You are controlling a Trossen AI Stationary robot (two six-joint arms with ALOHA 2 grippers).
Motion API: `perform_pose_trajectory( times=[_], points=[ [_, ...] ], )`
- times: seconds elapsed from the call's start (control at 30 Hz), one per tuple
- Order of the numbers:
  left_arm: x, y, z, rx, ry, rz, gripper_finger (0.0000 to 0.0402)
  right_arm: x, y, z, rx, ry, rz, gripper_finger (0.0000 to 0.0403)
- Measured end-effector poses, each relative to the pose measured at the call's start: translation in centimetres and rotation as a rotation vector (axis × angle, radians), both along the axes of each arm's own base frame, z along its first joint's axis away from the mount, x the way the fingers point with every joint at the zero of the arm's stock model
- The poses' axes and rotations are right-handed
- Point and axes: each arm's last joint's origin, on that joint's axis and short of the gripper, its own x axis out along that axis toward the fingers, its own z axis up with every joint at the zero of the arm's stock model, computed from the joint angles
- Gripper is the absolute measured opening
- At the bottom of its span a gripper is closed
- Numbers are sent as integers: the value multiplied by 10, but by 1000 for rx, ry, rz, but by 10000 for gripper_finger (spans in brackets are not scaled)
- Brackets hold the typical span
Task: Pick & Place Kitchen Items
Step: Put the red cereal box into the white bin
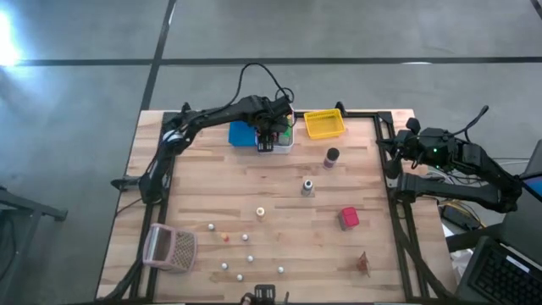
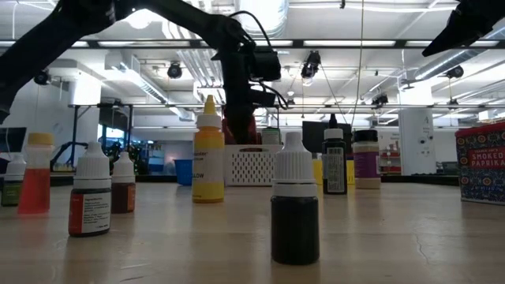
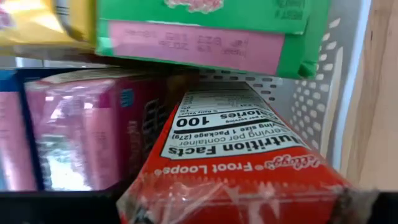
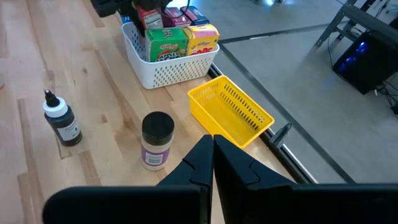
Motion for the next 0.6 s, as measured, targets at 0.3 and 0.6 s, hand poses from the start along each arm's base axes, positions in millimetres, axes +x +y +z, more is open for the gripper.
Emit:
perform_pose_trajectory(
  times=[0.3,0.6],
  points=[
    [7,4,-16,22,42,-55,184,0,0,0,-1,0,0,8],
    [9,4,-23,47,76,-61,213,0,0,0,-1,0,0,8]
  ],
)
